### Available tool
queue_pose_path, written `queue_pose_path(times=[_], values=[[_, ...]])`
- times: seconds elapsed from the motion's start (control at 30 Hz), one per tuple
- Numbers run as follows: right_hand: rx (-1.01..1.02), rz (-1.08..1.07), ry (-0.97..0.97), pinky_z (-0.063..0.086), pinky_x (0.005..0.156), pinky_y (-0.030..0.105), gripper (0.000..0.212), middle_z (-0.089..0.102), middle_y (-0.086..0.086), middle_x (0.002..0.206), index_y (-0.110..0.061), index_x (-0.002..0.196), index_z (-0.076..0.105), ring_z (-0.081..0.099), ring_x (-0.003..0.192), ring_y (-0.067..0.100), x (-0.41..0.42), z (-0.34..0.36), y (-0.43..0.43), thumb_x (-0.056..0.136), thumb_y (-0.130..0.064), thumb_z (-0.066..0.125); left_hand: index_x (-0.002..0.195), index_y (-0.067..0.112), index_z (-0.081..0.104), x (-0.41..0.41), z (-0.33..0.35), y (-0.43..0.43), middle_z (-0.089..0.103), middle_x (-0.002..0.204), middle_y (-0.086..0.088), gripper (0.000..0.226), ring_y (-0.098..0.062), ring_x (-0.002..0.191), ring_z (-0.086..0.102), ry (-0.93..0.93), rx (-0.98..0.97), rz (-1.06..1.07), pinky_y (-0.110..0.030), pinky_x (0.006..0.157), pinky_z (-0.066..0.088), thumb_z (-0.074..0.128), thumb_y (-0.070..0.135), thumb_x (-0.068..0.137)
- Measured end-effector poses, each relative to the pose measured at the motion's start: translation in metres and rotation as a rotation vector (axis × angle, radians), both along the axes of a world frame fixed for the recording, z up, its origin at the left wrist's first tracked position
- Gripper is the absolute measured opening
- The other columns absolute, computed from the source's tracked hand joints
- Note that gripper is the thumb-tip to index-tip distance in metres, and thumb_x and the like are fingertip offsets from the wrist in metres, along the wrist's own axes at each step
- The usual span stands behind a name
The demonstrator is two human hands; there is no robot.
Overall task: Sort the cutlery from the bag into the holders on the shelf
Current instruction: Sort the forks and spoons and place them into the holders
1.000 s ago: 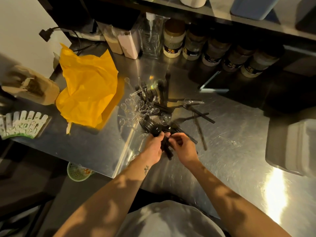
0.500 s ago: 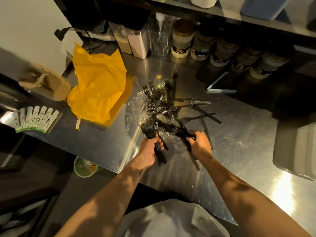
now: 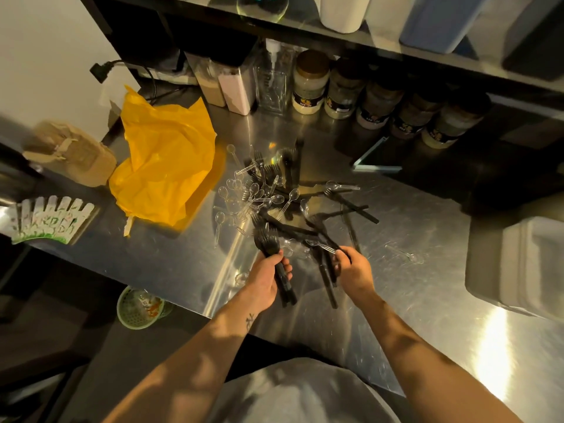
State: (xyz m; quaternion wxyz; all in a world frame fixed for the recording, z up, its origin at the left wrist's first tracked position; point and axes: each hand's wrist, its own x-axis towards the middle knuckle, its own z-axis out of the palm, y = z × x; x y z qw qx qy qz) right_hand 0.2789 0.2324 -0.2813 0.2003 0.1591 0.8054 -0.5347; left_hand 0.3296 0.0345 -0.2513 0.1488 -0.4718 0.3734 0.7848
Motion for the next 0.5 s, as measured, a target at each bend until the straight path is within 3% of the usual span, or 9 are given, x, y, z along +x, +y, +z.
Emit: queue_pose_path(times=[0.17, 0.3, 0.37, 0.4, 0.5], values=[[-0.101, -0.076, -0.005, 0.047, 0.05, 0.023, 0.025, 0.061, 0.002, 0.074, -0.012, 0.095, 0.071, 0.055, 0.056, 0.007, 0.013, 0.006, 0.008, 0.105, -0.013, 0.048, 0.117, 0.008, 0.059, 0.001, 0.001, 0.013, 0.061, 0.072, -0.004, 0.016, -0.019, 0.069, 0.057, 0.021, 0.013, -0.021, -0.037, 0.075, 0.048, 0.055, 0.008, 0.101], [0.056, 0.069, 0.115, 0.054, 0.073, 0.034, 0.027, 0.067, 0.008, 0.08, -0.019, 0.094, 0.076, 0.062, 0.072, 0.017, 0.016, 0.001, 0.02, 0.102, -0.019, 0.05, 0.126, 0.007, 0.06, 0.006, 0.0, 0.022, 0.064, 0.071, -0.003, 0.026, -0.019, 0.069, 0.059, 0.018, -0.003, -0.012, -0.037, 0.075, 0.05, 0.057, 0.01, 0.101], [0.086, 0.154, 0.132, 0.051, 0.073, 0.037, 0.029, 0.062, 0.012, 0.078, -0.02, 0.091, 0.075, 0.057, 0.072, 0.023, 0.016, -0.004, 0.024, 0.1, -0.021, 0.047, 0.126, 0.007, 0.06, 0.01, 0.0, 0.024, 0.064, 0.07, -0.003, 0.026, -0.019, 0.069, 0.059, 0.012, -0.005, -0.006, -0.036, 0.074, 0.049, 0.057, 0.01, 0.101], [0.085, 0.15, 0.119, 0.051, 0.076, 0.036, 0.029, 0.062, 0.01, 0.084, -0.023, 0.092, 0.074, 0.057, 0.077, 0.02, 0.017, -0.005, 0.025, 0.101, -0.022, 0.047, 0.126, 0.007, 0.06, 0.013, 0.0, 0.026, 0.063, 0.07, -0.003, 0.026, -0.019, 0.069, 0.058, 0.01, -0.005, 0.0, -0.036, 0.073, 0.049, 0.056, 0.01, 0.101], [0.036, 0.041, 0.088, 0.044, 0.08, 0.006, 0.026, 0.057, 0.009, 0.11, -0.019, 0.116, 0.071, 0.057, 0.094, 0.007, 0.022, 0.009, 0.026, 0.105, -0.016, 0.047, 0.125, 0.006, 0.059, 0.022, -0.003, 0.028, 0.061, 0.072, -0.004, 0.025, -0.019, 0.069, 0.057, 0.011, -0.013, 0.009, -0.035, 0.072, 0.049, 0.054, 0.009, 0.101]])
